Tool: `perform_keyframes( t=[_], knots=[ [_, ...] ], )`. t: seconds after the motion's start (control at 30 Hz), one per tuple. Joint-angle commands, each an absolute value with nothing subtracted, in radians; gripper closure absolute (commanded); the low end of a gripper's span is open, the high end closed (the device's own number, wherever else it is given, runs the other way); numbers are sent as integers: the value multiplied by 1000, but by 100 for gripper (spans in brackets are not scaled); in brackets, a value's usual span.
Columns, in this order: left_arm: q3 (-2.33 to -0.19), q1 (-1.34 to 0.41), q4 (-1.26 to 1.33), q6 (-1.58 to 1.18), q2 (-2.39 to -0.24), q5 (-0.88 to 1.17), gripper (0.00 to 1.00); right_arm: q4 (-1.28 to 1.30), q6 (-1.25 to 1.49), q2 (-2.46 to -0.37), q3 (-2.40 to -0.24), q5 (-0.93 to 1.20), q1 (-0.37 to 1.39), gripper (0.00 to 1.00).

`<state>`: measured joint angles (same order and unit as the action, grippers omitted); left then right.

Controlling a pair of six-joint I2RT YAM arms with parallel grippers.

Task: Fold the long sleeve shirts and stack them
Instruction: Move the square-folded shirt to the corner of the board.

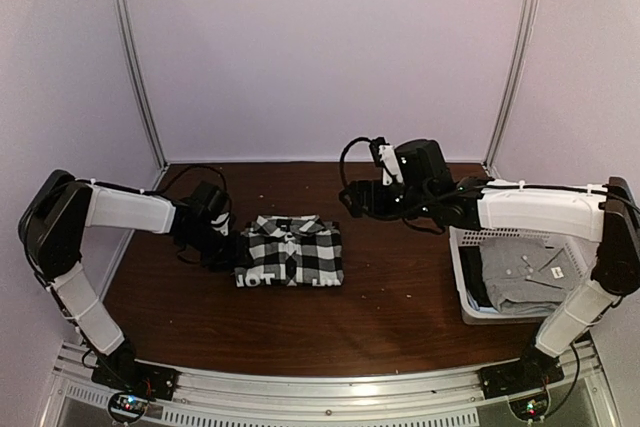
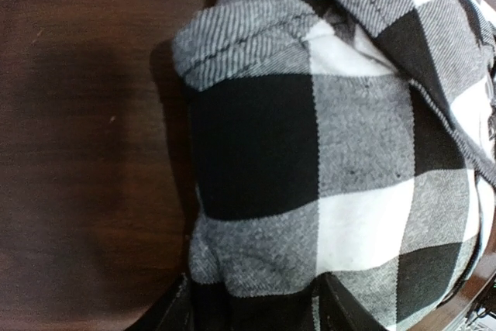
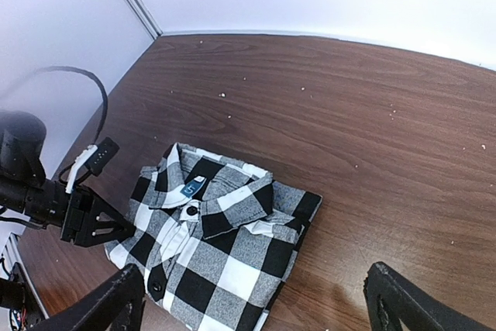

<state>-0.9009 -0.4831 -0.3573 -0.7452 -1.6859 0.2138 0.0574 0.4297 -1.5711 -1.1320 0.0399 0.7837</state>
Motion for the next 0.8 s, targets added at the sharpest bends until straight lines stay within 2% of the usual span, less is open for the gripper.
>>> perform_keyframes(
  t=[0.0,0.2,0.4,0.77],
  knots=[
    [-933,-481,-277,-734,-1732,294,46,5,409,-1522,-1112,5,765,0],
    [-947,-511,-234,-764,-1760,348,61,9,394,-1541,-1139,5,752,0],
    [-954,-517,-263,-780,-1745,323,99,3,390,-1574,-1160,12,745,0],
    [-874,-479,-564,-755,-1505,137,100,-34,377,-1616,-1183,20,732,0]
  ],
)
